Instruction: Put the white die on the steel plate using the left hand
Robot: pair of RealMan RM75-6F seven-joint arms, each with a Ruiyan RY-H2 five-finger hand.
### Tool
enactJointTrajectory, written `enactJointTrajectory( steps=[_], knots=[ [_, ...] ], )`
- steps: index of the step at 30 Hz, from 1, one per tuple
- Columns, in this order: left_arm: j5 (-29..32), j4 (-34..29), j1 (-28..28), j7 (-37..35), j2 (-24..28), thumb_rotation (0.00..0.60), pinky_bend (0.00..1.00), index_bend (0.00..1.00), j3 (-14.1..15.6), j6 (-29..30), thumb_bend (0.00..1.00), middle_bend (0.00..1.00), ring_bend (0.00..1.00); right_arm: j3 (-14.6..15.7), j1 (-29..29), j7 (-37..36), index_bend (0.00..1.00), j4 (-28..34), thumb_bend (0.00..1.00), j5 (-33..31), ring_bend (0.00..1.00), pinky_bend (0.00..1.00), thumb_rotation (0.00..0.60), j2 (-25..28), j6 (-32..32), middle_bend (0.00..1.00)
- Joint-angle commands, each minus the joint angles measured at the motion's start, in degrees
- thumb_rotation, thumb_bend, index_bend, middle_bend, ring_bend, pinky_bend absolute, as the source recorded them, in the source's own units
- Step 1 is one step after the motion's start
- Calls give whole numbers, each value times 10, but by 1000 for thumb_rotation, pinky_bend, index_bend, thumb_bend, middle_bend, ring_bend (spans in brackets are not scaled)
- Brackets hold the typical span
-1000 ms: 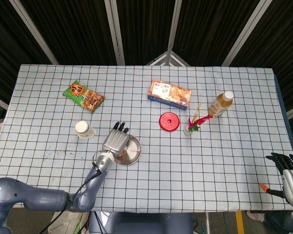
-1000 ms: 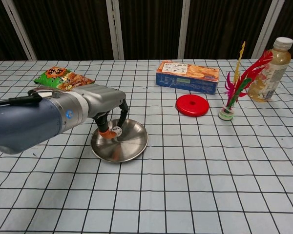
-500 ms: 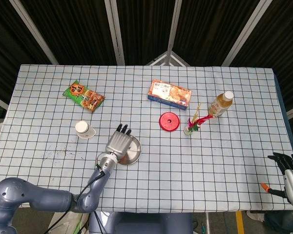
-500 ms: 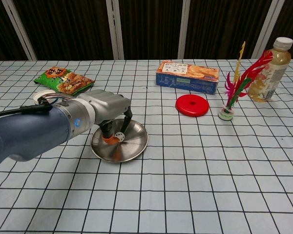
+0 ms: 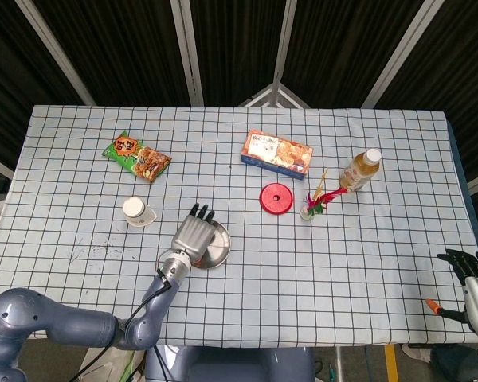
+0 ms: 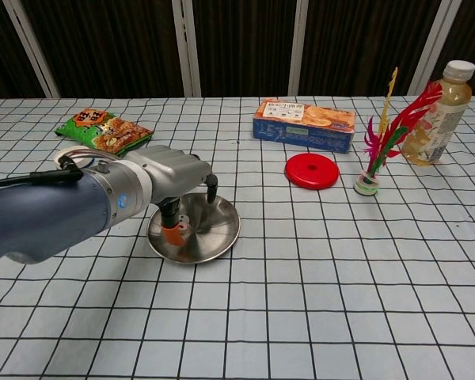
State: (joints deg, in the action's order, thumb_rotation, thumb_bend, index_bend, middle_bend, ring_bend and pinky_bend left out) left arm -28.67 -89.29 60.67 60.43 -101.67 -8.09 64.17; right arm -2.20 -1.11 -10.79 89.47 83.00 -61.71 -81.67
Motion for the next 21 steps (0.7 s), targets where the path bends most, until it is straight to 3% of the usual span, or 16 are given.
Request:
enactJointTrajectory(
  steps=[1,5,8,12,14,21],
  knots=[
    [-2,-7,-1,-5,4,600,0,199,-2,-3,222,71,0,0,1,-1,248,-1,96,-1,126,0,600,0,0,188],
    [-23,-39,-11,-37,22,600,0,217,-15,5,222,92,0,-1,0,-3,248,-2,97,-1,126,0,600,0,0,188],
    [-61,-75,-33,-68,50,600,2,232,-18,43,223,96,0,-1,1,-5,248,-3,96,0,126,0,600,0,0,188],
    [-127,-132,-75,-109,107,600,38,239,-2,101,222,120,0,0,1,-5,248,1,96,5,127,0,600,1,-4,188],
    [-176,-165,-114,-165,148,600,45,240,11,132,223,130,0,1,2,-5,248,4,96,8,127,0,600,2,-8,188],
    [-248,-199,-188,-268,267,600,45,242,60,145,222,120,0,3,3,1,248,13,96,14,126,0,600,4,-10,188]
  ],
)
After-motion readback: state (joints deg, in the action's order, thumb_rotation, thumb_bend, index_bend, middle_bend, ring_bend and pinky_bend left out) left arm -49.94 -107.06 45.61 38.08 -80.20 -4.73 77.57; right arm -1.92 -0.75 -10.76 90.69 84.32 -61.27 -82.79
